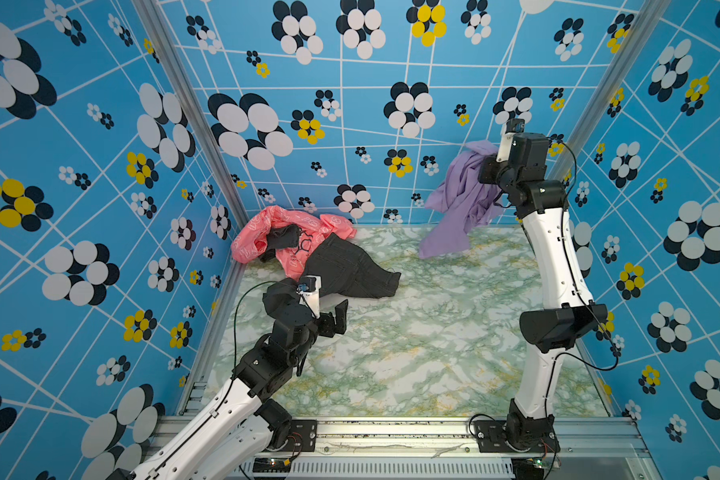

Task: Pick out a specific cloth from the pile
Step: 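Lift the lavender shirt with the right gripper toward the far corner, then lower the lavender shirt onto the table corner and open the right gripper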

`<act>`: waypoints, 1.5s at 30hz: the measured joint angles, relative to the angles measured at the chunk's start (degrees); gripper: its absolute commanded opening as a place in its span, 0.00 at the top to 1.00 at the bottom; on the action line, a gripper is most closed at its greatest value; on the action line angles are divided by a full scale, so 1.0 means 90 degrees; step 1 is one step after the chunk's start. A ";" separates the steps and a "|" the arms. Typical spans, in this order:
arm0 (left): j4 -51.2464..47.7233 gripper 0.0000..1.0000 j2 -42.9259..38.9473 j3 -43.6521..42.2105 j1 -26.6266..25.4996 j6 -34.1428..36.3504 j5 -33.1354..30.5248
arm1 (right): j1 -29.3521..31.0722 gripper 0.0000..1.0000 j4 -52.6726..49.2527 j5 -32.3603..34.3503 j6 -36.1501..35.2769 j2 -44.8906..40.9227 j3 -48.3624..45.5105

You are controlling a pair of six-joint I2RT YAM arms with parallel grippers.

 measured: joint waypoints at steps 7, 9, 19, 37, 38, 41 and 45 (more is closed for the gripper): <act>-0.0015 0.01 0.0000 0.0000 0.0039 -0.0007 -0.0041 | -0.0755 0.85 -0.0493 0.0192 0.0461 0.0291 0.0500; -0.0015 0.01 0.0000 0.0000 0.0039 -0.0029 -0.0041 | -0.0923 0.59 -0.0614 0.0223 0.0704 0.0308 0.0500; -0.0015 0.01 0.0000 -0.0002 0.0039 -0.0061 -0.0044 | -0.1141 0.03 -0.0763 -0.0010 0.1775 0.0219 0.0301; -0.0046 0.01 -0.0262 -0.0024 0.0041 -0.0114 -0.0090 | -0.1141 0.01 -0.0466 -0.0503 0.2176 -0.0675 -0.0384; -0.0046 0.01 -0.0282 -0.0034 0.0041 -0.0114 -0.0097 | -0.1141 0.01 -0.0459 -0.0551 0.2181 -0.0741 -0.0508; -0.0051 0.01 -0.0306 -0.0075 0.0087 -0.0109 -0.0146 | -0.1141 0.01 -0.0330 -0.0704 0.2225 -0.1171 -0.1311; -0.0068 0.01 -0.0308 -0.0124 0.0185 -0.0063 -0.0236 | -0.1141 0.01 0.0512 -0.0906 0.2370 -0.2460 -0.3636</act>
